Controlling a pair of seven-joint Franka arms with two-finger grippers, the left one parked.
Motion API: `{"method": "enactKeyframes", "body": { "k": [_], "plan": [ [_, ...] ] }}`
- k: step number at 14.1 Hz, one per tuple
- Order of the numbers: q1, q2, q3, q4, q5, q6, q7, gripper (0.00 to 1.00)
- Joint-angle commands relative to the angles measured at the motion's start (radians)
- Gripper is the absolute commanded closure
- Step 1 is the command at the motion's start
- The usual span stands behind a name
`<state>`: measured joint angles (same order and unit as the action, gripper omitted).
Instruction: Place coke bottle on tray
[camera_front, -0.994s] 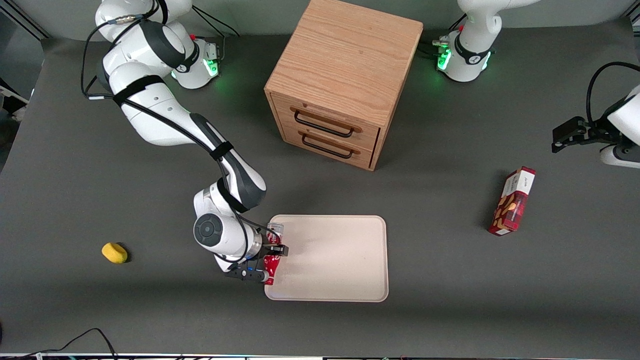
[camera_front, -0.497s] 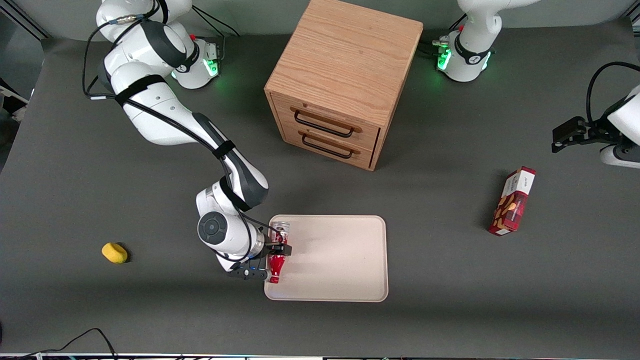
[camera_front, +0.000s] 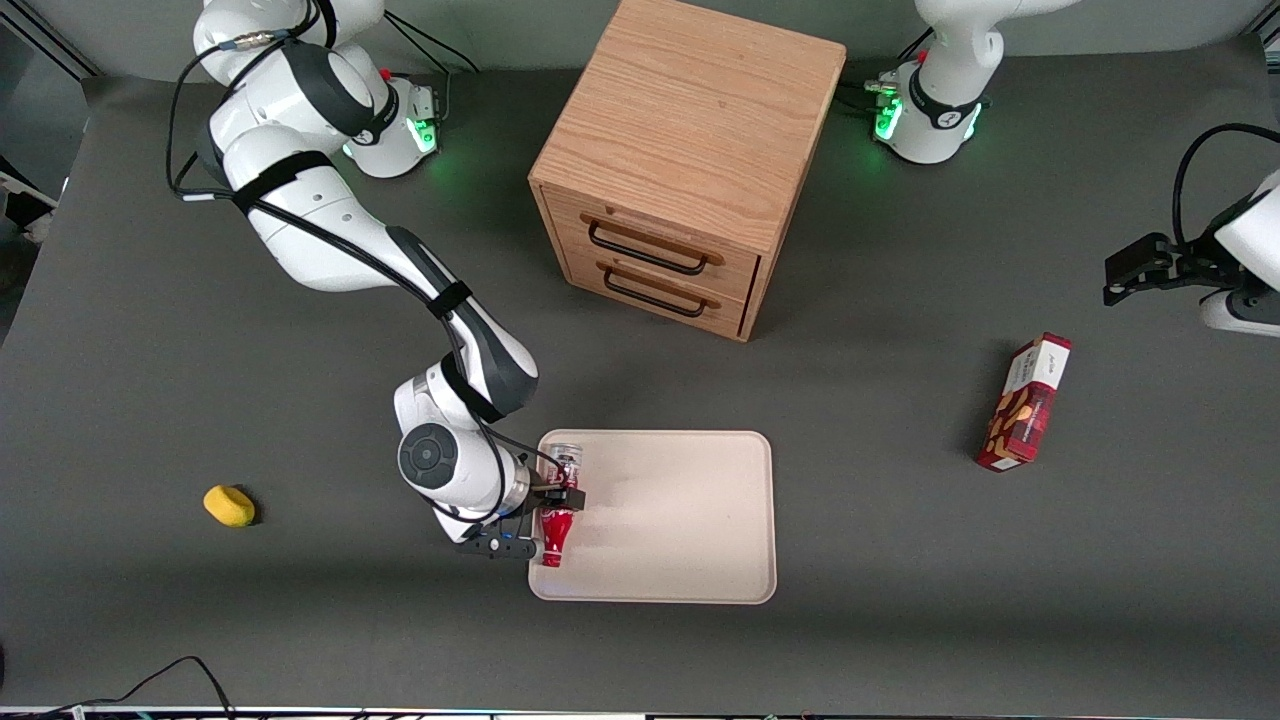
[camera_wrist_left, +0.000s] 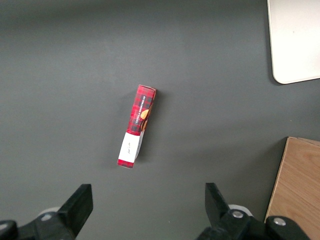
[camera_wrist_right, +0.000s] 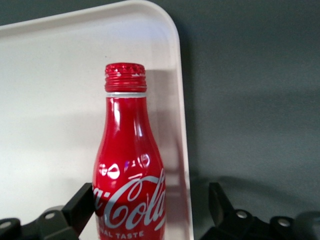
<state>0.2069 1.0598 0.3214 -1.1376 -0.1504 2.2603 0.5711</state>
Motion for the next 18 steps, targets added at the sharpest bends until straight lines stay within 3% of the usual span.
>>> {"method": "enactKeyframes", "body": {
  "k": [1,10,18],
  "plan": [
    [0.009,0.012,-0.002,0.022,-0.021,0.008,0.029,0.0],
    [-0.006,-0.086,0.007,0.022,-0.021,-0.027,0.013,0.0],
    [-0.075,-0.521,0.001,-0.073,-0.017,-0.512,0.012,0.0]
  ]
}}
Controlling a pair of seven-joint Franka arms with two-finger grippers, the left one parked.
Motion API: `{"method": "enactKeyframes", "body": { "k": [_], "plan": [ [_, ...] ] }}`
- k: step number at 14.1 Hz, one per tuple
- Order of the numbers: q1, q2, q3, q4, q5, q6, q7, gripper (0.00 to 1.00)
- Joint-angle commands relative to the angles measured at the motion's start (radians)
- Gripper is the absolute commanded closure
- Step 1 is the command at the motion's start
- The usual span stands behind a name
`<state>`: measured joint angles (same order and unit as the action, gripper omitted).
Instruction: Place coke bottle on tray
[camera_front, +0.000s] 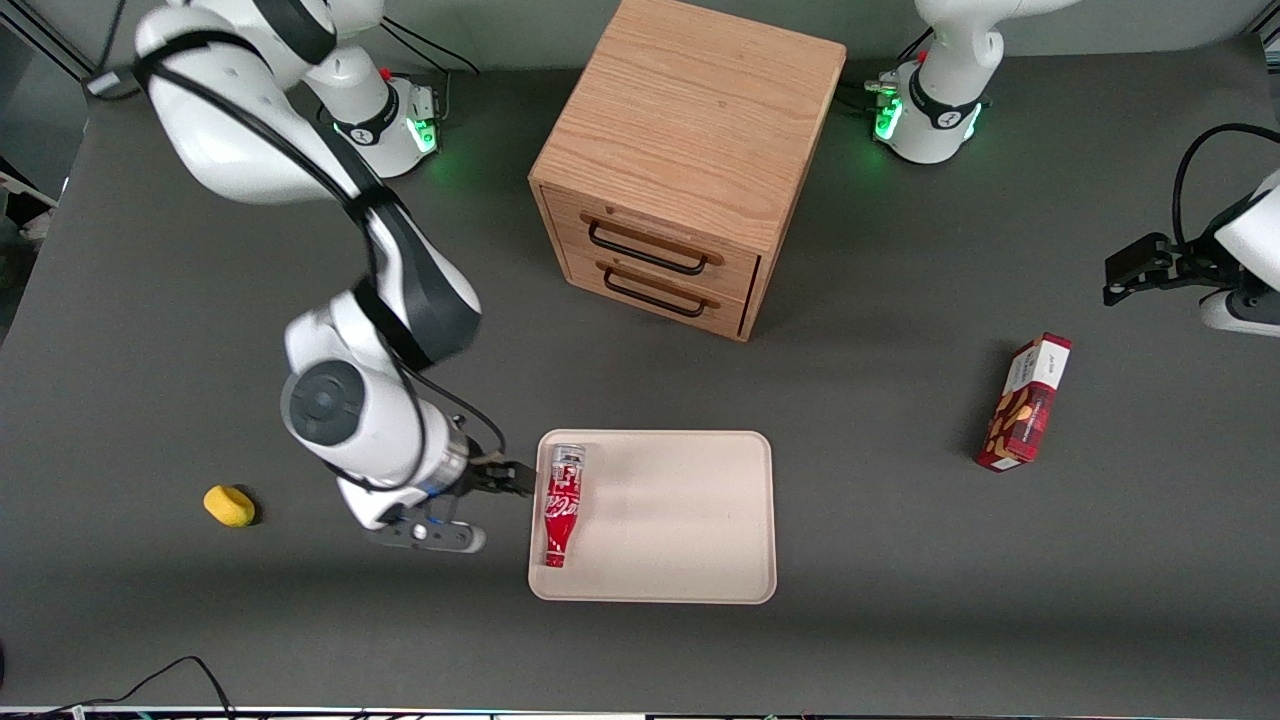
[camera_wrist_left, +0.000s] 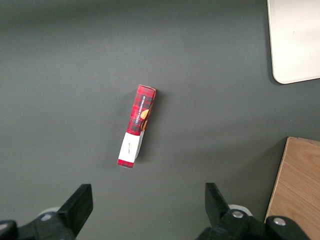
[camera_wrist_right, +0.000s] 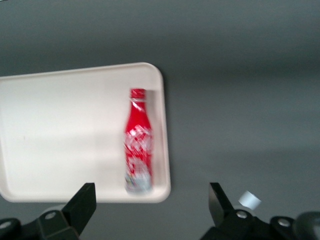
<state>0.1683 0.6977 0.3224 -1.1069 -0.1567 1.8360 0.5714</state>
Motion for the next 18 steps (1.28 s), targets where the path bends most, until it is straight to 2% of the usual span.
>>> {"method": "enactKeyframes", "body": {
  "k": [1,3,4,5,7,9,11,14,18],
  "plan": [
    [-0.044,-0.215,-0.009,-0.102,0.0,-0.175,0.007,0.0],
    [-0.073,-0.32,-0.019,-0.1,0.005,-0.321,-0.005,0.0],
    [-0.076,-0.364,-0.051,-0.096,0.02,-0.389,-0.013,0.0],
    [-0.075,-0.41,-0.089,-0.096,0.067,-0.462,-0.025,0.0],
    [-0.075,-0.505,-0.228,-0.114,0.178,-0.553,-0.117,0.0],
    [-0.073,-0.602,-0.328,-0.21,0.209,-0.554,-0.23,0.0],
    [-0.073,-0.68,-0.367,-0.336,0.209,-0.508,-0.245,0.0],
    [-0.069,-0.811,-0.379,-0.532,0.209,-0.404,-0.249,0.0],
    [-0.058,-0.817,-0.349,-0.573,0.21,-0.361,-0.216,0.0]
  ]
}}
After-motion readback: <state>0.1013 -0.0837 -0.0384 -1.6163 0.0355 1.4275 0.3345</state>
